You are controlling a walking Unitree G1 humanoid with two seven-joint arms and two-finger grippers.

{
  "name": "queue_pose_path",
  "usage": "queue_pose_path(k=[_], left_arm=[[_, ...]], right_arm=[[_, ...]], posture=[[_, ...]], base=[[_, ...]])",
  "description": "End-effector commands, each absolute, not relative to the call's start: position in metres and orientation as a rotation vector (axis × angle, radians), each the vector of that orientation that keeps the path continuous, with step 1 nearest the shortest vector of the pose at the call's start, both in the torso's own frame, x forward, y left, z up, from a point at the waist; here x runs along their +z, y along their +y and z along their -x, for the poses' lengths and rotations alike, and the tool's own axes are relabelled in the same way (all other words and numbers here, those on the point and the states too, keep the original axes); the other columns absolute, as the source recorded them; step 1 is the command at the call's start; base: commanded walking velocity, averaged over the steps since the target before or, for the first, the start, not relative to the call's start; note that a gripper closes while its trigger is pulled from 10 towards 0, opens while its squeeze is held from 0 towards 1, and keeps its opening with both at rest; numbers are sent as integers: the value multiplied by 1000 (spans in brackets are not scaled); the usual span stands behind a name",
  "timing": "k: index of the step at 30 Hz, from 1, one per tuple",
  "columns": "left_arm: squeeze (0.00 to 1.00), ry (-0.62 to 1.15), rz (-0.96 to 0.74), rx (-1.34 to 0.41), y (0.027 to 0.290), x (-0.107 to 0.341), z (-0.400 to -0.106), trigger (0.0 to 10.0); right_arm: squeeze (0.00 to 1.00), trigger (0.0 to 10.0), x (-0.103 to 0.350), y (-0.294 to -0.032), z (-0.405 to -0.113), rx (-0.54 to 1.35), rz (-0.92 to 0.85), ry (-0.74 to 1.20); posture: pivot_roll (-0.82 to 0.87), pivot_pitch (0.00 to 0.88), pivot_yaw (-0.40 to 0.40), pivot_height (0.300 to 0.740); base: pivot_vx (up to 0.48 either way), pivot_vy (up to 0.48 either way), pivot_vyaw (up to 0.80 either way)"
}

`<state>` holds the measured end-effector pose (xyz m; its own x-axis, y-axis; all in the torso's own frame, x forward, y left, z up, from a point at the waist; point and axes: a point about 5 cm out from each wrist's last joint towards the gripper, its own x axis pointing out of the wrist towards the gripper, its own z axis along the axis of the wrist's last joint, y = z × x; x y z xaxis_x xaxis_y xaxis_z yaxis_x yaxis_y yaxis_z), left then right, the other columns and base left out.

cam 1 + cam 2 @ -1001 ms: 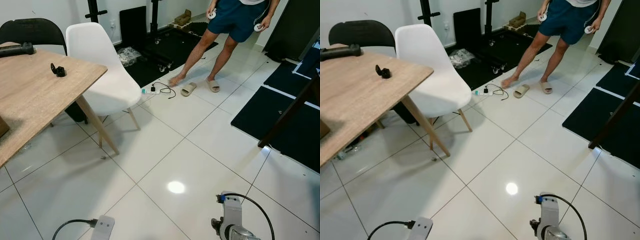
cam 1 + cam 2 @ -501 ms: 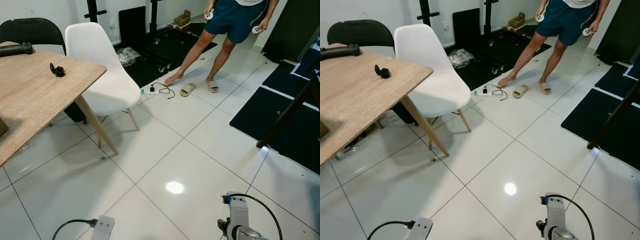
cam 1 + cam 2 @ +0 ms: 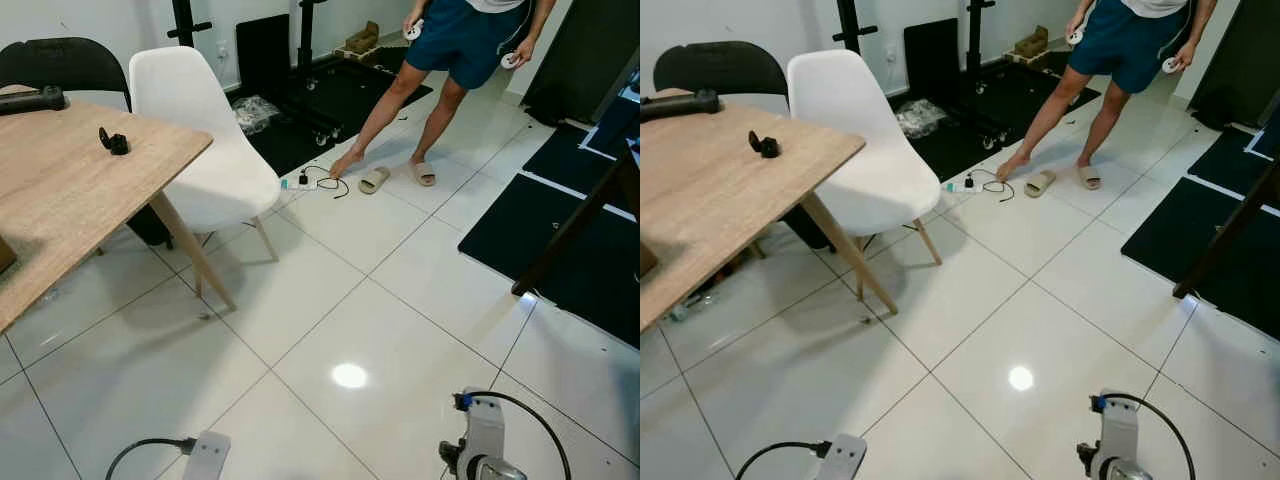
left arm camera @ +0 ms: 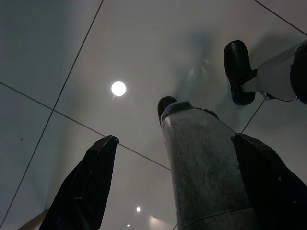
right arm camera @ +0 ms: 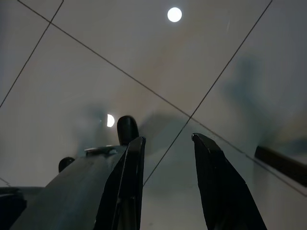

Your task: Picking trash to rubbish bin

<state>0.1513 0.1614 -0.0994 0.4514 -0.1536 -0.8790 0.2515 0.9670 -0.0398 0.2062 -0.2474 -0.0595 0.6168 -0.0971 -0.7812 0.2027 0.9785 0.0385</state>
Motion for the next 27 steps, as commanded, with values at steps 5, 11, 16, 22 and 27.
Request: queue_pose_path(k=[5,11,16,22,27], left_arm=[[0,1114,-80,-256,156,-104,-140,10000],[0,1136,-96,-281,157,-106,-132,10000],[0,1148,-137,-319,160,-107,-130,10000],[0,1104,-136,-313,161,-101,-146,10000],[0,1110,-140,-332,156,-103,-143,10000]], right_arm=[[0,10000,-60,-248,-205,-170,-101,905],[0,10000,-62,-249,-201,-195,-138,891],[0,10000,-68,-251,-188,-221,-153,909],[0,10000,-75,-253,-173,-219,-135,959],[0,10000,-74,-258,-170,-216,-115,970]], posture=[[-19,83,-51,740],[-44,104,-18,740],[-67,110,-11,740],[-62,122,-18,740],[-69,117,-35,740]], base=[[0,0,0],[0,0,0],[0,0,0],[0,0,0],[0,0,0]])
